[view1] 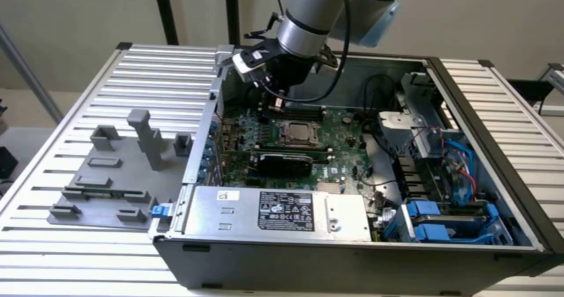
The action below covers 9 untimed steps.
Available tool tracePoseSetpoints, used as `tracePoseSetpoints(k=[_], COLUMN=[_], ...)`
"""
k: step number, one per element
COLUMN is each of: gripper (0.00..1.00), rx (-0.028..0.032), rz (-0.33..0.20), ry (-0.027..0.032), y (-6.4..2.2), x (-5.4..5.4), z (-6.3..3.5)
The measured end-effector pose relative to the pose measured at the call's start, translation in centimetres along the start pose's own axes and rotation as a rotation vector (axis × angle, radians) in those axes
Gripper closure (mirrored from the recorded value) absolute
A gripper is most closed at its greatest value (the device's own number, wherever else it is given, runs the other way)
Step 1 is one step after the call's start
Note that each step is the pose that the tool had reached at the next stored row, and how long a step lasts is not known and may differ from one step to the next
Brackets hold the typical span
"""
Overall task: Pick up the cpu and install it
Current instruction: 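Close the cpu cover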
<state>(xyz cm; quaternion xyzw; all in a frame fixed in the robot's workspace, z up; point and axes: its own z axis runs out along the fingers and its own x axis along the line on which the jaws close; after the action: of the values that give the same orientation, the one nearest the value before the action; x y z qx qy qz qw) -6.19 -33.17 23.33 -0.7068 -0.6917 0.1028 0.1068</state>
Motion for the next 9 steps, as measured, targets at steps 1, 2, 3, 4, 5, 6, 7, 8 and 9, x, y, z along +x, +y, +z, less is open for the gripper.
tracePoseSetpoints(k=[1,2,3,4,5,6,7,8,9], gripper=[0.89,0.89,0.89,0.89,0.89,0.89,0.89,0.89,0.89], rx=[0.0000,0.0002,0.0002,0.0001,0.0001,0.0001,0.0002,0.0002,0.0003], rz=[0.000,0.000,0.000,0.000,0.000,0.000,0.000,0.000,0.000], ry=[0.0038,0.0083,0.0122,0.0127,0.0131,0.0129,0.0129,0.0128,0.0128], y=[-0.11,-0.17,-0.18,-0.18,-0.18,-0.18,-0.19,-0.19,-0.19], x=[-0.01,-0.02,-0.05,-0.06,-0.05,-0.05,-0.06,-0.06,-0.06], z=[-0.07,-0.15,-0.18,-0.18,-0.18,-0.18,-0.18,-0.19,-0.19])
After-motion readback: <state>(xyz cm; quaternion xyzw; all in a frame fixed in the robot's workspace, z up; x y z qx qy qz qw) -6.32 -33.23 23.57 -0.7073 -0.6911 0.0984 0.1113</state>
